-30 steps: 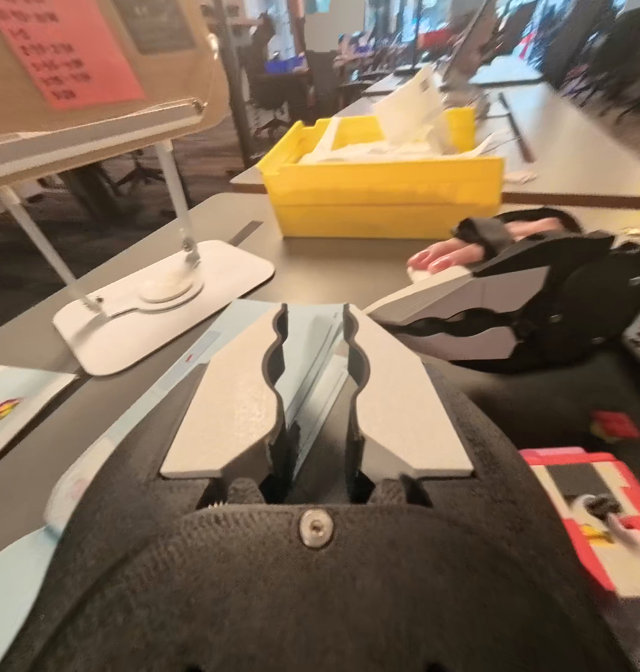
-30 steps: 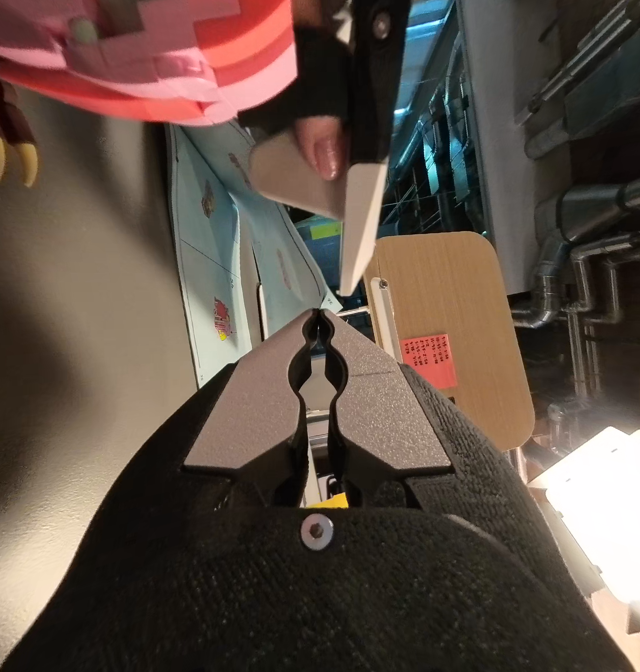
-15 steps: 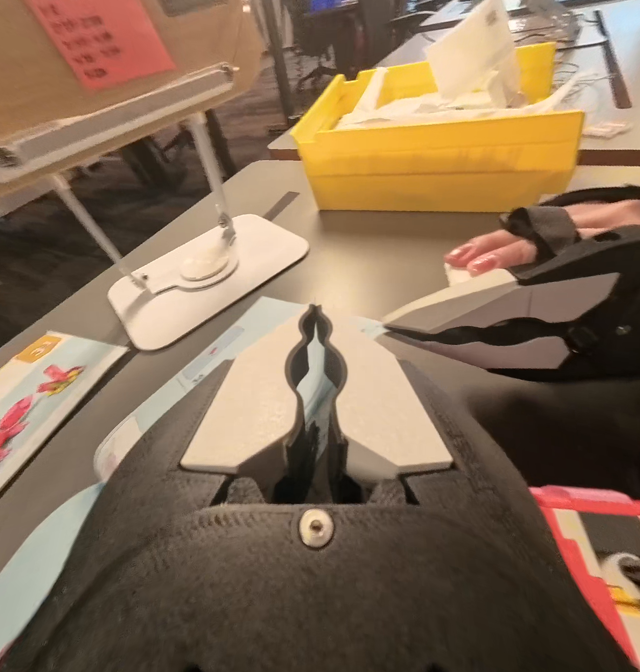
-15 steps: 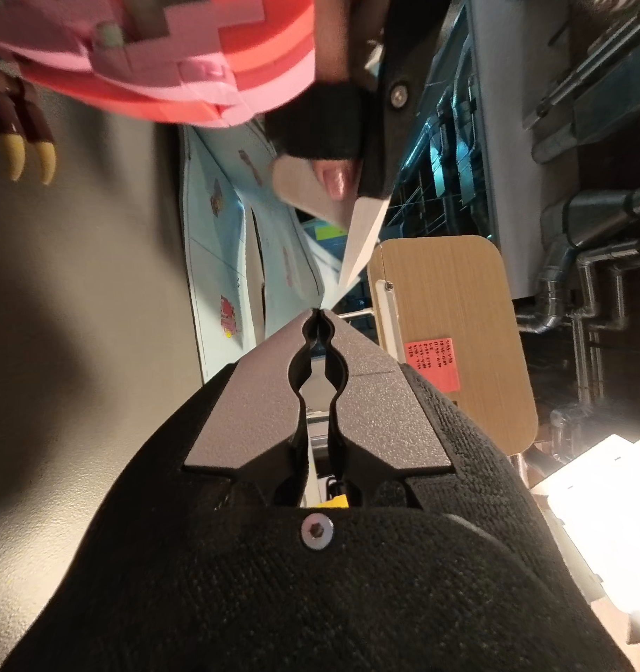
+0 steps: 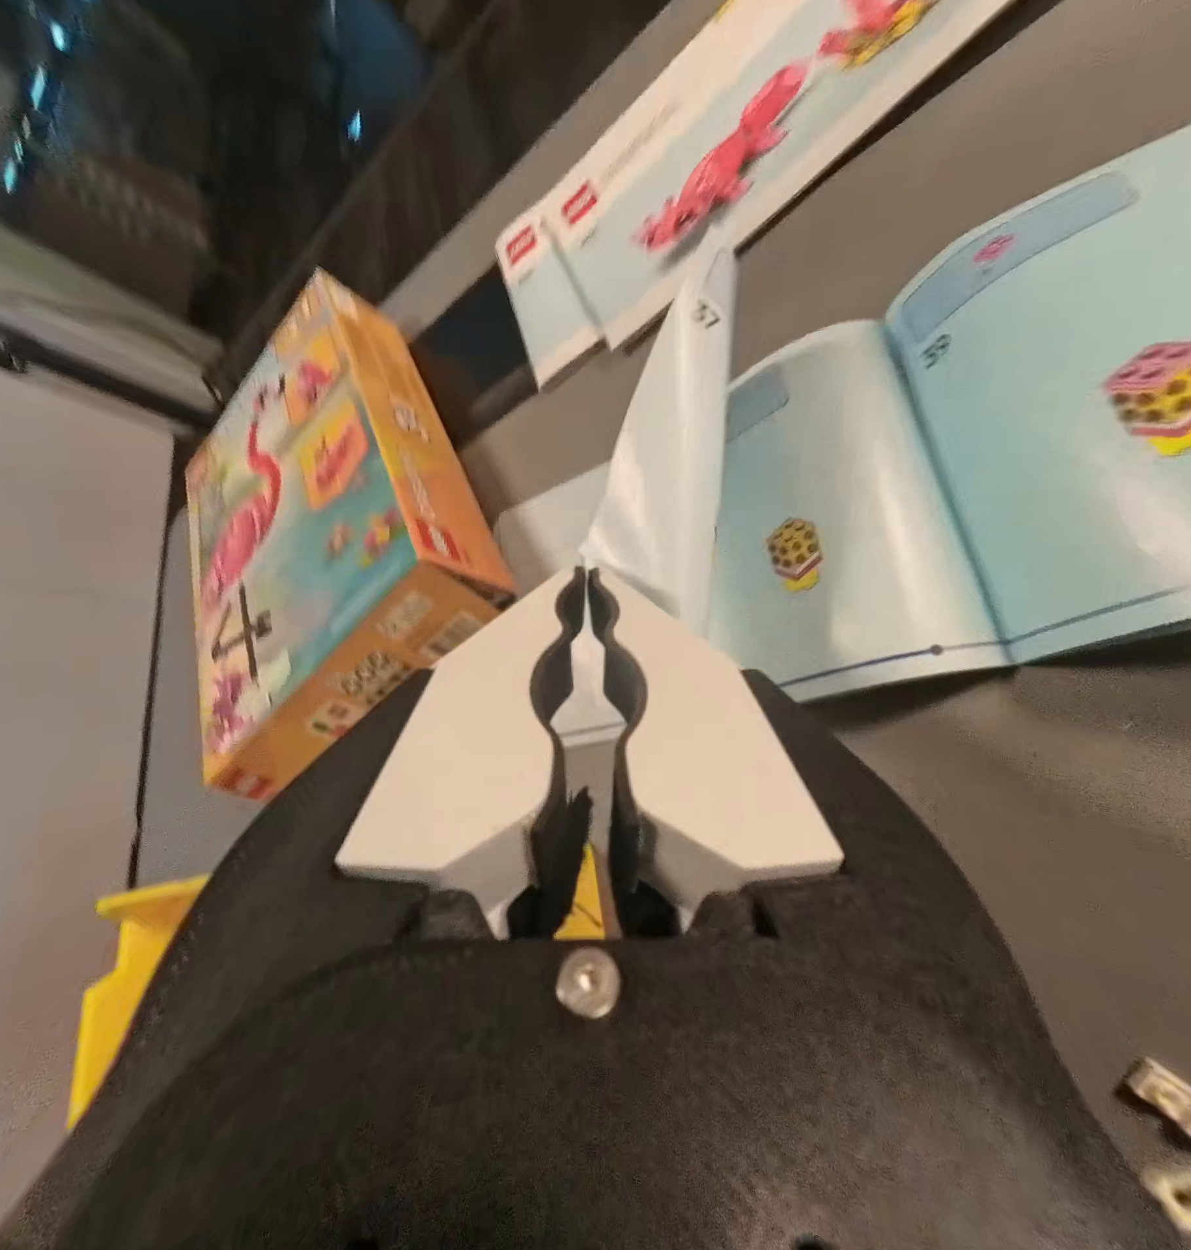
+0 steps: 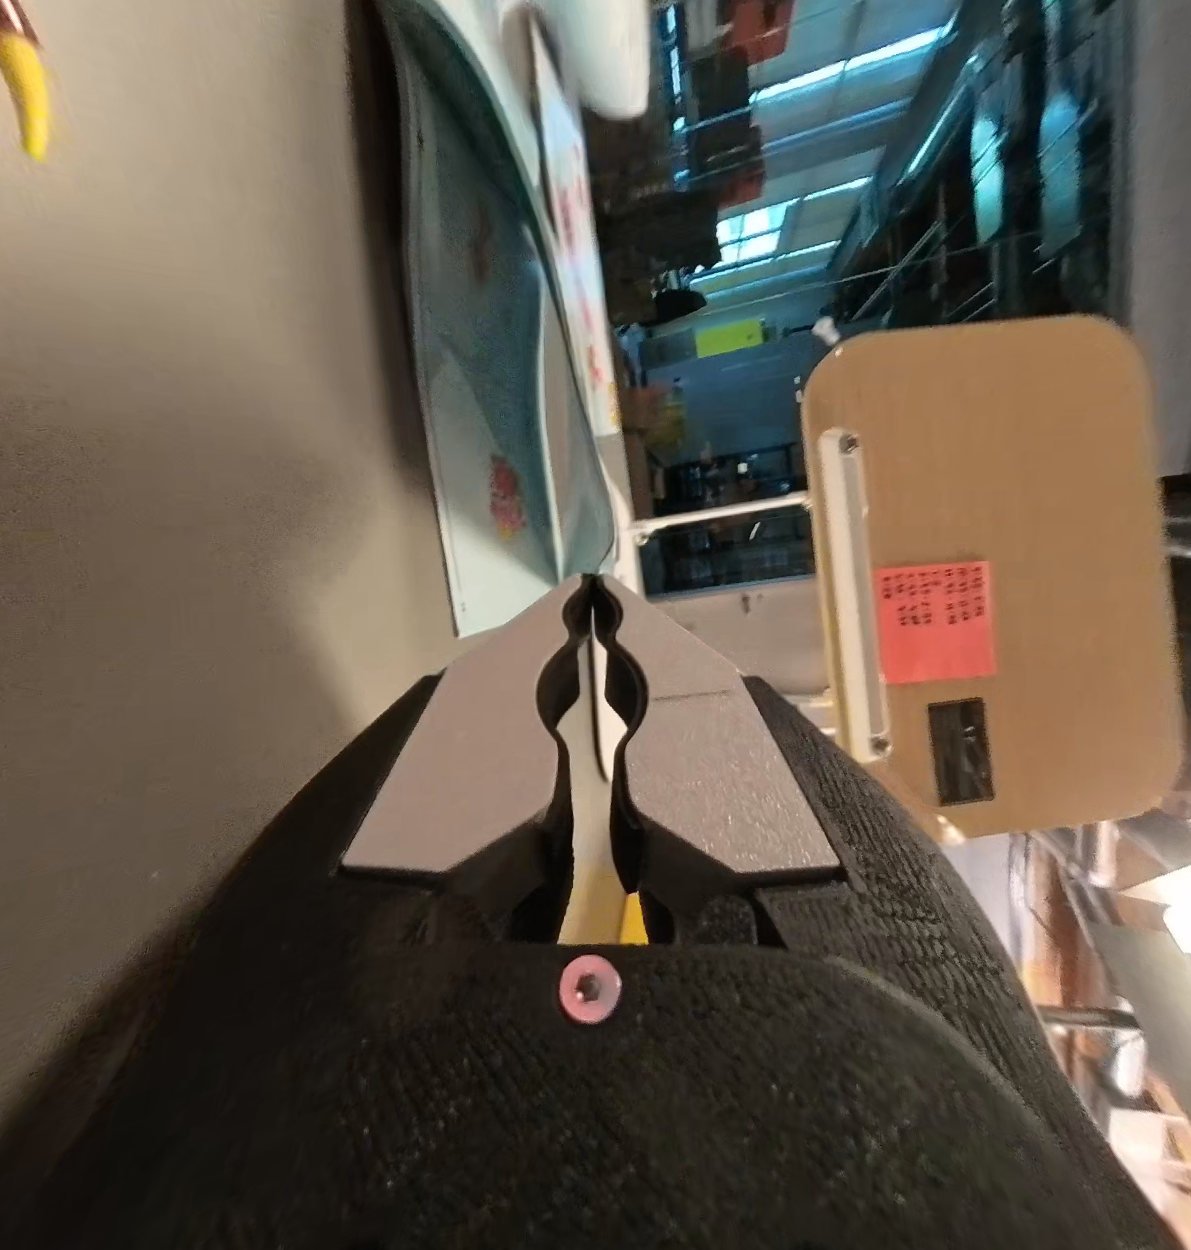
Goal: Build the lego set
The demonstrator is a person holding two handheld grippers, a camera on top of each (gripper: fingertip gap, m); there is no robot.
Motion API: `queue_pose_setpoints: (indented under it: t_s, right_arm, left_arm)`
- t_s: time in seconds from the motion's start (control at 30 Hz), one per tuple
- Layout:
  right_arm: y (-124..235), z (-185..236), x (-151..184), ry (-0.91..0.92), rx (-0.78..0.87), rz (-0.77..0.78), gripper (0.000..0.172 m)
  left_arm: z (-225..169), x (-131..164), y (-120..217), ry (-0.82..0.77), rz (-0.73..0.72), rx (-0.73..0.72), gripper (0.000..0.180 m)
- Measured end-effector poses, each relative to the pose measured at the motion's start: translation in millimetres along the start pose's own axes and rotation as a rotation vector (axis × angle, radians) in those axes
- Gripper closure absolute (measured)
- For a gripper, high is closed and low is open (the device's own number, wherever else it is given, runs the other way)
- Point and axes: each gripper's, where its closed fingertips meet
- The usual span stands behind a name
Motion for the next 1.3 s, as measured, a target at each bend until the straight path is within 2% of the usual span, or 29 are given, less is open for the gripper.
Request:
queue_pose_setpoints:
  t_s: [0.03,0.07,0.13,0.17,0.23,0.3,0.4,0.47,0.6,0.77,1.0,1.1,1.2,1.3]
  right_arm:
    - [-0.5,3.5,5.0,-0.014,-0.025,0.022,0.172]
    - [-0.6,6.7,10.7,-0.045,-0.05,0.045,0.172]
    - [0.3,9.2,21.3,-0.137,-0.081,0.086,0.172]
    - [1.1,7.7,26.8,-0.183,-0.08,0.108,0.162]
    - [4.1,-0.1,39.0,-0.271,-0.048,0.152,0.146]
    - [9.8,-17.8,50.0,-0.356,0.041,0.175,0.14]
    - [22.8,-42.5,63.3,-0.496,0.176,0.17,0.139]
    - [29.7,-51.1,69.3,-0.564,0.224,0.161,0.14]
    - [32.2,-55.2,69.8,-0.601,0.245,0.14,0.144]
    - [32.3,-57.1,69.6,-0.636,0.248,0.121,0.145]
    - [32.7,-58.3,68.1,-0.665,0.245,0.097,0.146]
    - [33.5,-57.8,67.2,-0.674,0.237,0.086,0.146]
    - [37.2,-61.0,65.7,-0.684,0.249,0.06,0.146]
    - [40.5,-66.5,65.1,-0.707,0.273,0.032,0.146]
  left_arm:
    - [0.2,3.7,1.1,0.029,0.014,0.006,0.175]
    - [1.8,2.5,4.7,0.063,-0.002,0.006,0.157]
    - [9.5,-7.1,18.3,0.115,-0.081,-0.022,0.138]
    - [12.0,-14.7,27.2,0.128,-0.139,-0.035,0.13]
    - [-0.2,-35.0,44.4,0.145,-0.275,0.035,0.13]
    - [-23.0,-46.3,49.3,0.164,-0.312,0.162,0.138]
    - [-55.6,-42.1,29.2,0.194,-0.203,0.334,0.136]
    - [-73.0,-32.0,12.0,0.246,-0.101,0.437,0.129]
    - [-88.0,-16.0,-7.5,0.314,0.008,0.509,0.116]
    - [-110.5,-5.9,-6.8,0.38,0.077,0.569,0.108]
    - [-154.4,-35.3,25.4,0.508,0.016,0.69,0.106]
    - [-179.5,-57.6,40.9,0.57,-0.029,0.818,0.113]
    - [-172.4,-75.2,59.9,0.6,-0.127,0.904,0.113]
    - [-108.0,-86.1,86.9,0.634,-0.364,0.809,0.114]
Point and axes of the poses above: each gripper's, where its closed fingertips meet, y back along the fingers, x out of its underside, z = x × y across the jaws, and after that the axes turned 5 degrees about -y, right-handed
